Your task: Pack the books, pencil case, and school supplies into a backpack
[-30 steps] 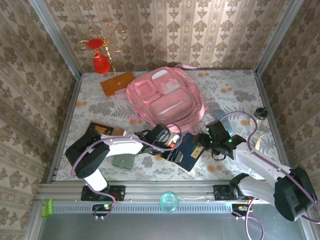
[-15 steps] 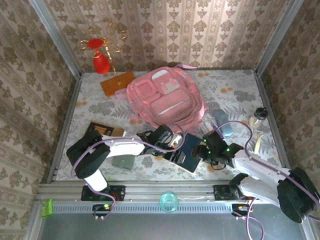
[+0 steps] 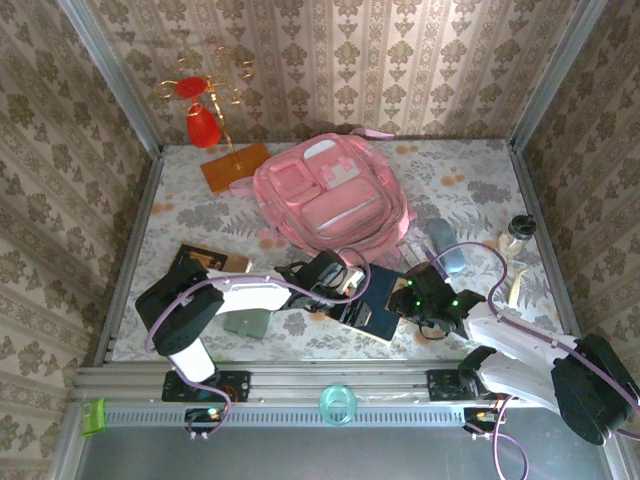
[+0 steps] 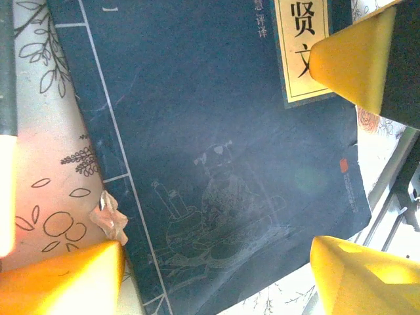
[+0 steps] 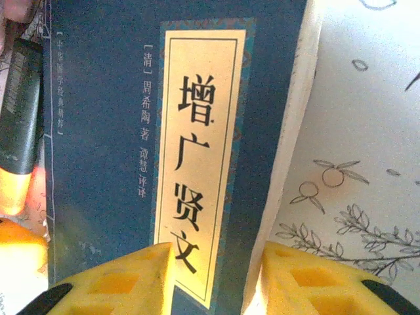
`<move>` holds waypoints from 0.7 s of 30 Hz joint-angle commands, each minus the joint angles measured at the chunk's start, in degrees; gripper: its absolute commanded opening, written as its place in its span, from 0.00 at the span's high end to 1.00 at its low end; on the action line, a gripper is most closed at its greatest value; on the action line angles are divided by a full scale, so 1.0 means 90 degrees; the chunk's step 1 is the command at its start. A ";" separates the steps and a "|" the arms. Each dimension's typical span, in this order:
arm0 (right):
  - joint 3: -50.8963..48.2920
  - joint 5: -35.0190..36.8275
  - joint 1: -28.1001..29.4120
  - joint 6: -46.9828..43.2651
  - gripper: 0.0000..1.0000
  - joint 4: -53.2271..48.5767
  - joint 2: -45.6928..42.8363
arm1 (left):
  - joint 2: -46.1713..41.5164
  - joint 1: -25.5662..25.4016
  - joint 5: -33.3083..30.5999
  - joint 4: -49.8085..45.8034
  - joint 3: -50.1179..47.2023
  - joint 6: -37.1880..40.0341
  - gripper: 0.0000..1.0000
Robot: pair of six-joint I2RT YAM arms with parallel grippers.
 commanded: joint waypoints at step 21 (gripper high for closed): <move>0.1282 -0.0400 -0.0470 -0.2027 1.00 -0.1014 -0.3052 | -0.1925 0.0812 0.0902 0.1139 -0.0371 0.0341 0.16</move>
